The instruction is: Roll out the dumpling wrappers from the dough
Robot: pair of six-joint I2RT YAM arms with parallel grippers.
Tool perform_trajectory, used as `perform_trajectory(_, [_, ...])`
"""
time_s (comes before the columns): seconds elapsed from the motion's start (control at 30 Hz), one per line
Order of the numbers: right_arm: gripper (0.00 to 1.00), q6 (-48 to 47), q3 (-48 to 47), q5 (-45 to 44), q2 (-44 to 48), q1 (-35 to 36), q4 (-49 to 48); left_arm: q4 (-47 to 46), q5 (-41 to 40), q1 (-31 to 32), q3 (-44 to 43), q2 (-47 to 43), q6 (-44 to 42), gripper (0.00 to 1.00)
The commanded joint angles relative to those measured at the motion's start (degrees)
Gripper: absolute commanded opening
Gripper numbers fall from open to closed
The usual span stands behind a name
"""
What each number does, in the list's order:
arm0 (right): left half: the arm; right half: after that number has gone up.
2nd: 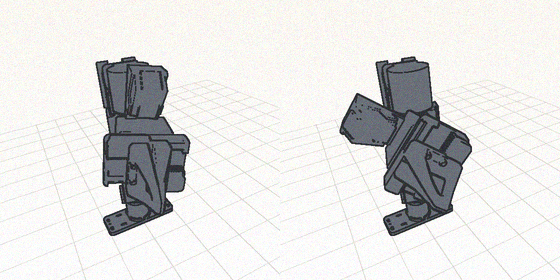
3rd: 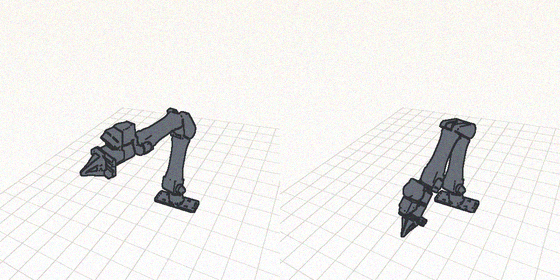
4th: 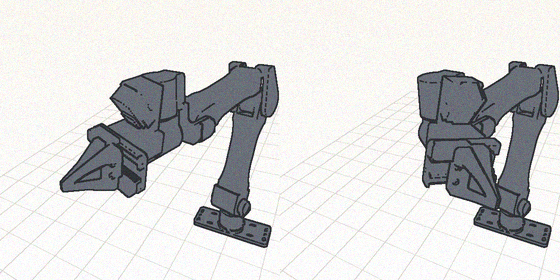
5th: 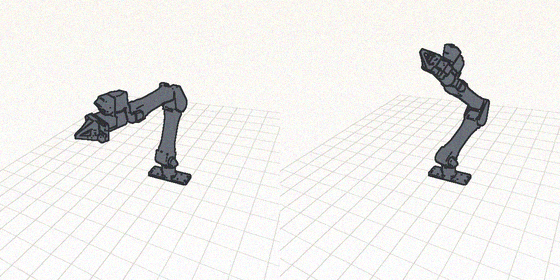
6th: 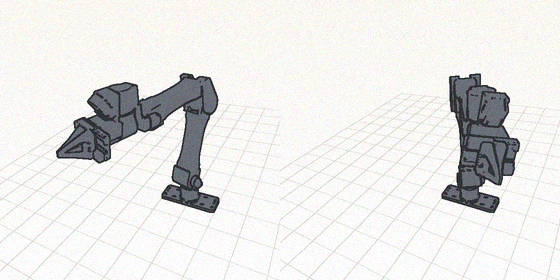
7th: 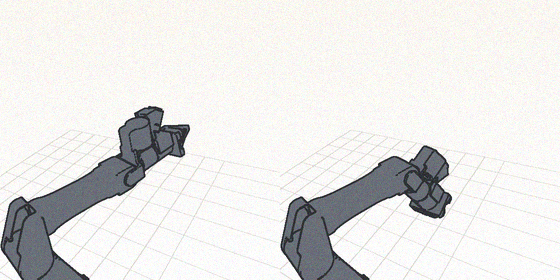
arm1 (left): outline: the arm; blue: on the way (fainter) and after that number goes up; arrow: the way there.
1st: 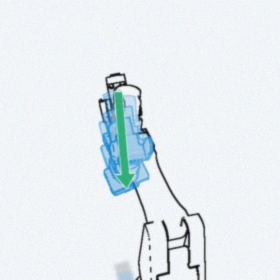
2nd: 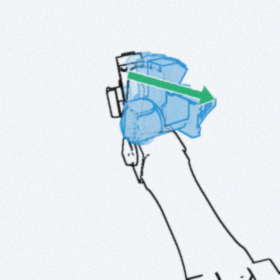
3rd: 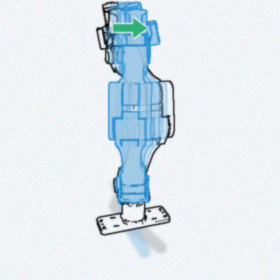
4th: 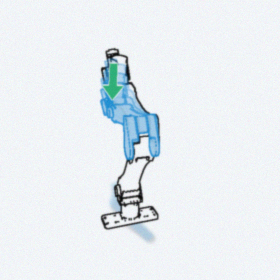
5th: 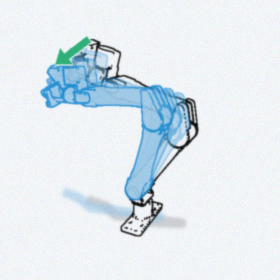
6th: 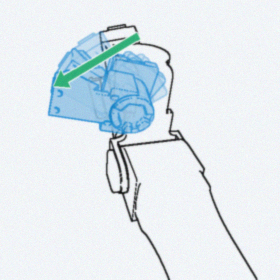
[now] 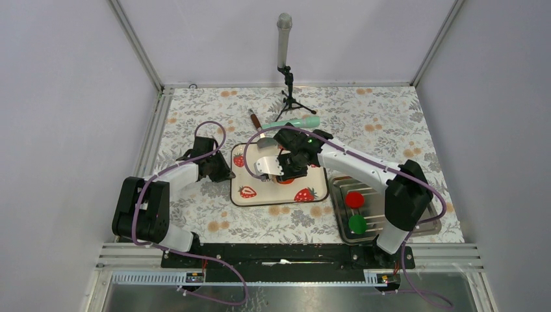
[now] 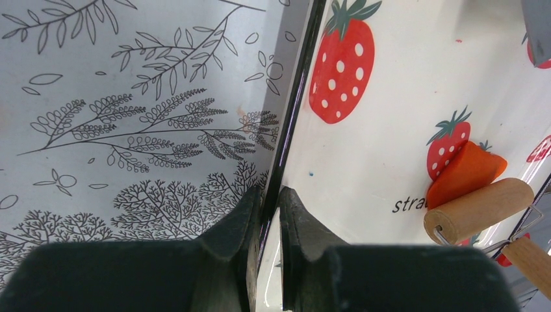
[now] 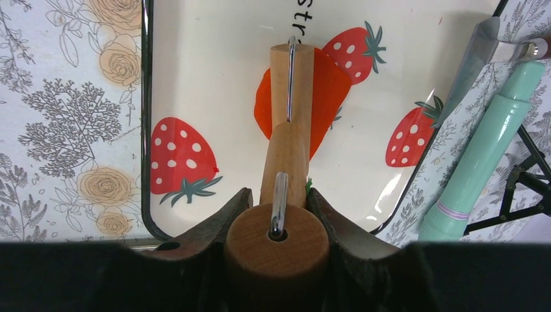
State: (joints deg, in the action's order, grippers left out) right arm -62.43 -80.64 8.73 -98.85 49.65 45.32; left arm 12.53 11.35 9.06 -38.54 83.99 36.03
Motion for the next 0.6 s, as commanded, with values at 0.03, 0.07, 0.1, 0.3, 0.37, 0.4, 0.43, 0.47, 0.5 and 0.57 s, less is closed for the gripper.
perform_trajectory(0.03, [0.0,5.5,4.7,12.5,-3.0,0.9,17.9,-1.1,-4.4,-0.7,-1.2,1.4,-0.5,0.0])
perform_trajectory(0.07, [0.0,5.6,4.7,12.7,-3.1,0.9,18.1,-1.1,-4.5,-0.7,-1.1,1.4,-0.5,0.0])
perform_trajectory(0.1, [0.0,5.8,4.7,12.8,-3.1,0.9,18.2,-1.2,-4.5,-0.7,-1.0,1.3,-0.6,0.0])
perform_trajectory(0.3, [0.0,5.9,4.6,13.8,-3.3,0.9,19.6,-1.1,-4.5,-0.8,-0.9,1.2,-0.6,0.0])
perform_trajectory(0.37, [0.0,6.0,4.5,14.1,-3.4,0.9,20.0,-1.1,-4.7,-0.7,-1.0,1.3,-0.5,0.0])
perform_trajectory(0.4, [0.0,6.0,4.6,14.1,-3.4,0.9,20.2,-1.1,-4.9,-0.7,-1.1,1.4,-0.6,0.0])
perform_trajectory(0.43, [0.0,6.1,4.6,14.1,-3.4,0.9,20.2,-1.1,-5.0,-0.7,-1.1,1.4,-0.7,0.0])
perform_trajectory(0.47, [0.0,6.2,4.6,14.2,-3.4,0.9,20.4,-1.0,-5.1,-0.7,-1.1,1.6,-0.6,0.0])
perform_trajectory(0.5, [0.0,6.3,4.5,14.2,-3.5,0.9,20.6,-0.9,-5.1,-0.7,-1.2,1.6,-0.6,0.0])
perform_trajectory(0.57, [0.0,6.4,4.3,14.4,-3.6,0.9,21.1,-0.7,-5.3,-0.7,-1.3,1.6,-0.5,0.0])
